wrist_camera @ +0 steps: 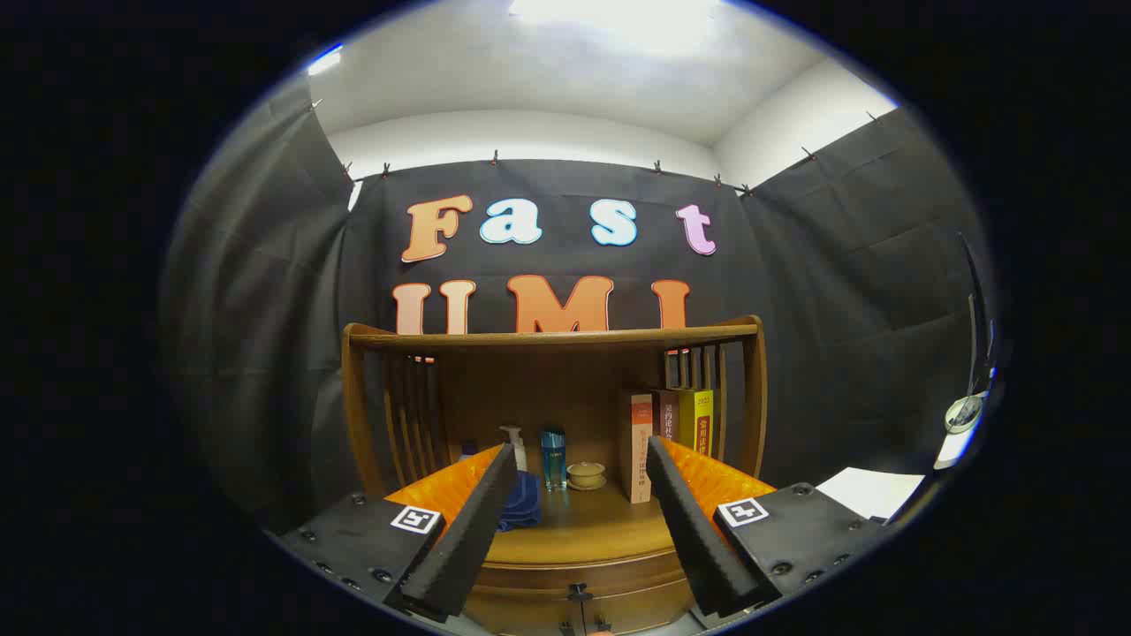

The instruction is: Pull open the drawer, take out the items inside it, and place them on the countertop above the cabinet.

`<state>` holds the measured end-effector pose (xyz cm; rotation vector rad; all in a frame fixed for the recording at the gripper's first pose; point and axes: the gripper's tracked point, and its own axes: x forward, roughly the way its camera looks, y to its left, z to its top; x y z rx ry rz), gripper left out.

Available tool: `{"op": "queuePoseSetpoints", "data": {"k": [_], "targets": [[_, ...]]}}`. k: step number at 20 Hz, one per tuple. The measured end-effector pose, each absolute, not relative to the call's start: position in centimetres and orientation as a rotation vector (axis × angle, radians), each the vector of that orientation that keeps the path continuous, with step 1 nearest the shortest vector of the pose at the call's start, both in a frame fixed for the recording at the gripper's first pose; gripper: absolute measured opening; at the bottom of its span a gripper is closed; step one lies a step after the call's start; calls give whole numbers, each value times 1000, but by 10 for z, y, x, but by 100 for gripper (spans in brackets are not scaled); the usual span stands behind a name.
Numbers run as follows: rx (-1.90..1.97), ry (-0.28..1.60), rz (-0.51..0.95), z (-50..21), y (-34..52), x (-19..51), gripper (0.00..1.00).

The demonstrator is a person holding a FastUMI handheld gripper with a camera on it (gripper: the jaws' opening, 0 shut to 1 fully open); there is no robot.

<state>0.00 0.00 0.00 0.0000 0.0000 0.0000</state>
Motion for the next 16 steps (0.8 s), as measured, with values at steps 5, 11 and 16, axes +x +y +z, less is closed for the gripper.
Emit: {"op": "queuePoseSetpoints", "data": {"k": [5, 11, 16], "targets": [[-3, 0, 12, -1, 6, -2, 98], [0, 5, 13, -2, 6, -4, 98], [-11, 6, 21, -4, 9, -5, 98]]}}
